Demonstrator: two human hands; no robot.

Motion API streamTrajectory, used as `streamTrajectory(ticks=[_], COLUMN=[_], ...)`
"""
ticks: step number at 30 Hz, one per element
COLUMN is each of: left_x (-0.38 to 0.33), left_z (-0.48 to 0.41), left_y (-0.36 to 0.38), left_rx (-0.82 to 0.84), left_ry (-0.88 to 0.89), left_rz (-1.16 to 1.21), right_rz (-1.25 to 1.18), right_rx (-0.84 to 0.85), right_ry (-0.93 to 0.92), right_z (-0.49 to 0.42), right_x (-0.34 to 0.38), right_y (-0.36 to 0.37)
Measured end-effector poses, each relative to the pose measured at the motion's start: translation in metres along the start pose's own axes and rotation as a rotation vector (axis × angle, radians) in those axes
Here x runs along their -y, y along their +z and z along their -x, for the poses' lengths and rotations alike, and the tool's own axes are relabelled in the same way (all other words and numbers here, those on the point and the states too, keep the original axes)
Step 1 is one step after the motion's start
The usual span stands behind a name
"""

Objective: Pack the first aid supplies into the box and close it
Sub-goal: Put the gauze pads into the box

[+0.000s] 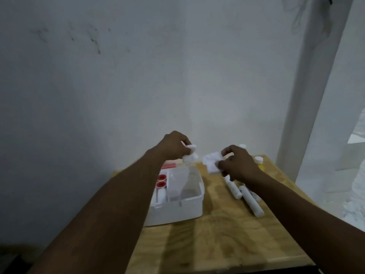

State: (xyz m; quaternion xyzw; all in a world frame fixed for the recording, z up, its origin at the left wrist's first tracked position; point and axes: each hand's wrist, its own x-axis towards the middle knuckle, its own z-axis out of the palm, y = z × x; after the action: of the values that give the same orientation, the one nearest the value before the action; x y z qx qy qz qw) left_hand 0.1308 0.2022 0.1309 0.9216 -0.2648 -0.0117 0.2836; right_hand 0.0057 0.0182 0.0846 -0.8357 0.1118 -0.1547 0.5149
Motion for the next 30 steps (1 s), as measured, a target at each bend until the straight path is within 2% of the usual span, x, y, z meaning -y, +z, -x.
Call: streamTrajectory(ticks=[4,10,14,22,27,30], left_x=[0.042,0.1,0.115,0.132,0.141,0.144], left_z=[0.027,0.06,0.07,0.06,0.059,0.059], left_y=[-0.04,-0.071,-0.072,-0.047,-0.028,-0.02], left_rx=[-0.048,-0.111,-0.11,-0.073,-0.006,-0.012], left_ry=[-0.125,-0.309,-0.297,-0.247,-0.261,-0.266], left_rz=[0.094,0.237,0.296,0.307,0.23,0.139], right_rz=[-0.183,-0.105,0.005,0.101,0.34,0.409], right_rx=[0.12,0.238,0.259,0.274,0.248,0.173], right_ry=[0.092,0.065,-0.002,0.02,-0.086,-0.159], right_z=[0.01,0.027,0.032,0.033,0.033,0.036], right_x=[0.032,0.063,0.067,0.055,0.052,0.049], right_y=[0.031,0.093,0.132,0.167,0.173,0.174])
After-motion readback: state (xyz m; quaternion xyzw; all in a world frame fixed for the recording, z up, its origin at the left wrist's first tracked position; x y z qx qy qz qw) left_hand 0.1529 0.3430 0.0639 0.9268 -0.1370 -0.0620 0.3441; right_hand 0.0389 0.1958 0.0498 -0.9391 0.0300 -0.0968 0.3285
